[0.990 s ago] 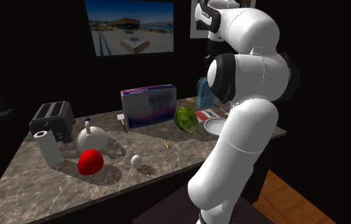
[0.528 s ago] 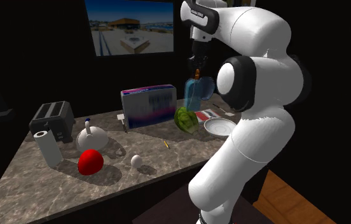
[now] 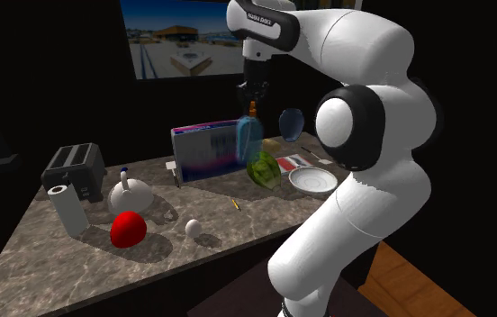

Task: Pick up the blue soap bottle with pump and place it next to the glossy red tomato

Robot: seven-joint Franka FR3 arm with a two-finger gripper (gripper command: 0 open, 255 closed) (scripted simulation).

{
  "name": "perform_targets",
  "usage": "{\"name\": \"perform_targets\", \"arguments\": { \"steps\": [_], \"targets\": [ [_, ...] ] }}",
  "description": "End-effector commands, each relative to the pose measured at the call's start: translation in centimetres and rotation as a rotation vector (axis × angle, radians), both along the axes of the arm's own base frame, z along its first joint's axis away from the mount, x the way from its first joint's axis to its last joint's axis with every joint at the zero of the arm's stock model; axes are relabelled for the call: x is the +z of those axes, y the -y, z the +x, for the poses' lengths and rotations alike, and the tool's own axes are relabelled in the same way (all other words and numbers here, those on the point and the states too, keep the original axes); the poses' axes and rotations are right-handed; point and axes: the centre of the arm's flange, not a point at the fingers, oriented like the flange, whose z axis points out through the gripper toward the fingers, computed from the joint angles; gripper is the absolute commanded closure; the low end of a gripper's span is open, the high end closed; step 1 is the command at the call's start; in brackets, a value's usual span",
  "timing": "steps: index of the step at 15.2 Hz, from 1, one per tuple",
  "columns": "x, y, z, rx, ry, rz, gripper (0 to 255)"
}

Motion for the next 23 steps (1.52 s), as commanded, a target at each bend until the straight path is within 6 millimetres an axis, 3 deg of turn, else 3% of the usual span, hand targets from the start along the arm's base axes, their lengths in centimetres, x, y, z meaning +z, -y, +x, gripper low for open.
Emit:
{"name": "perform_targets", "arguments": {
  "steps": [1,23],
  "targets": [
    [-0.1,-2.7,0.4,-0.002,0.0,0.0,255],
    [0.0,-31.4,5.4,-0.002,0.0,0.0,255]
  ]
}}
